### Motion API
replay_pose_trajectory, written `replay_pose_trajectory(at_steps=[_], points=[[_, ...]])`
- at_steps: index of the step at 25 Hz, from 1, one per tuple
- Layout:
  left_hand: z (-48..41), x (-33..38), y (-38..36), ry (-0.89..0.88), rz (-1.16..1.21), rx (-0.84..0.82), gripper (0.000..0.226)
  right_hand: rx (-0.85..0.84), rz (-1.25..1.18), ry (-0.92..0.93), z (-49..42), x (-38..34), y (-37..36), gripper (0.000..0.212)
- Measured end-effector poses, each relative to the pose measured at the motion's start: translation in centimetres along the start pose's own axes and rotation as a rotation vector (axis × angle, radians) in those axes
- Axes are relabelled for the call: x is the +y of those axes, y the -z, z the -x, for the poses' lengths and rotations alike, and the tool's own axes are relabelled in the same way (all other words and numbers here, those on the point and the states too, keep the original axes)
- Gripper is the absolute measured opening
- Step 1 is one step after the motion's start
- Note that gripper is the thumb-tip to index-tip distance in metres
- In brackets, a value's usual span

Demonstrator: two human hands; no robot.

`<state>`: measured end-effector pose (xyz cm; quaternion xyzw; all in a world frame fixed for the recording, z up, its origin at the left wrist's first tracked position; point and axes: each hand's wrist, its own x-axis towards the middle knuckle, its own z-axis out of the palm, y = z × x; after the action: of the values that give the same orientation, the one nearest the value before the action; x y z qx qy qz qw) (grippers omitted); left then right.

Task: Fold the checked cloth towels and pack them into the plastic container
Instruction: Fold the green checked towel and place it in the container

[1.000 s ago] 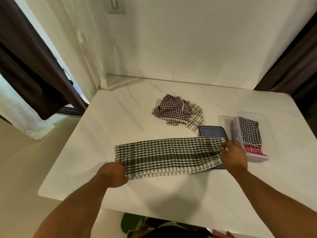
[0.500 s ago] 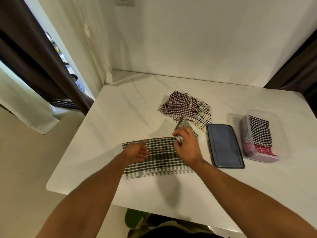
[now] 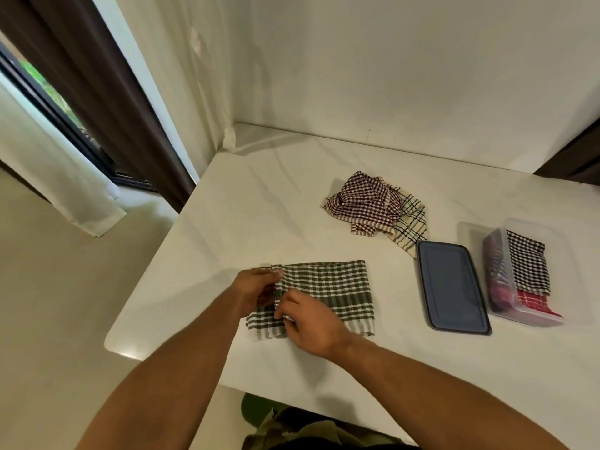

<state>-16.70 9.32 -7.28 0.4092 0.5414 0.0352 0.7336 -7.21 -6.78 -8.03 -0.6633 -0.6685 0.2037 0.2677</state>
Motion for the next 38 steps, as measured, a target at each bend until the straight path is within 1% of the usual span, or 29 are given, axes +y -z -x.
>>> replay_pose_trajectory(at_steps=[1, 4, 6, 8, 9, 11, 12, 14, 15, 16, 18, 20, 21, 23, 26, 28, 31, 33, 35, 38], points=[[0.0, 0.0, 0.3, -0.001, -0.037, 0.025, 0.023, -0.02, 0.002, 0.006, -0.2, -0.1, -0.2, 0.024], [-1.1, 0.3, 1.0, -0.022, -0.083, 0.174, 0.014, -0.061, 0.002, 0.025, -1.1, -0.2, -0.9, 0.023], [-1.9, 0.3, 1.8, -0.03, -0.147, 0.234, 0.014, -0.088, 0.003, 0.04, -1.5, -0.3, -1.1, 0.023], [-2.9, 0.3, 2.9, -0.044, -0.305, 0.279, 0.019, -0.118, 0.01, 0.039, -1.9, 0.0, -1.0, 0.027], [-3.3, 0.0, 3.4, -0.051, -0.432, 0.29, 0.022, -0.124, 0.02, 0.023, -1.9, 0.4, -0.7, 0.03], [-3.9, -0.2, 3.9, -0.052, -0.645, 0.289, 0.024, -0.107, 0.061, -0.074, -2.0, 1.7, 0.3, 0.031], [-4.0, -0.1, 3.8, -0.048, -0.688, 0.284, 0.024, -0.089, 0.091, -0.145, -2.1, 2.7, 1.0, 0.03], [-3.9, 0.4, 3.5, -0.027, -0.686, 0.284, 0.028, -0.04, 0.157, -0.309, -2.5, 4.9, 2.5, 0.029], [-3.9, 0.5, 3.5, -0.026, -0.696, 0.29, 0.031, -0.016, 0.19, -0.391, -2.9, 6.2, 3.3, 0.032], [-3.9, 0.5, 3.5, -0.058, -0.763, 0.305, 0.033, -0.02, 0.223, -0.47, -3.3, 7.4, 4.0, 0.037], [-4.0, 0.1, 3.7, -0.194, -1.021, 0.367, 0.03, -0.139, 0.27, -0.607, -4.2, 9.6, 5.3, 0.055], [-4.4, -0.5, 4.1, -0.355, -1.243, 0.382, 0.03, -0.297, 0.274, -0.672, -5.0, 11.0, 6.2, 0.066], [-4.7, -0.6, 4.2, -0.406, -1.314, 0.357, 0.03, -0.346, 0.274, -0.687, -5.2, 11.4, 6.4, 0.068], [-5.1, -0.5, 4.4, -0.442, -1.408, 0.282, 0.029, -0.367, 0.308, -0.709, -5.3, 11.8, 6.4, 0.065], [-5.2, 0.0, 4.3, -0.461, -1.516, 0.228, 0.026, -0.37, 0.454, -0.731, -5.0, 11.9, 6.2, 0.047], [-5.3, 0.4, 4.0, -0.455, -1.504, 0.192, 0.023, -0.383, 0.473, -0.753, -4.7, 12.2, 6.8, 0.037], [-5.5, 1.1, 3.3, -0.475, -1.431, 0.136, 0.021, -0.369, 0.291, -0.786, -3.6, 13.1, 7.9, 0.023], [-5.5, 1.4, 2.6, -0.496, -1.431, 0.086, 0.024, -0.347, 0.166, -0.796, -2.3, 13.2, 8.4, 0.013], [-5.3, 1.7, 2.0, -0.469, -1.457, 0.077, 0.027, -0.313, 0.103, -0.8, -1.2, 13.2, 8.4, 0.017], [-4.6, 2.2, 0.8, -0.448, -1.519, 0.097, 0.024, -0.296, 0.061, -0.822, 0.3, 13.0, 8.8, 0.035]])
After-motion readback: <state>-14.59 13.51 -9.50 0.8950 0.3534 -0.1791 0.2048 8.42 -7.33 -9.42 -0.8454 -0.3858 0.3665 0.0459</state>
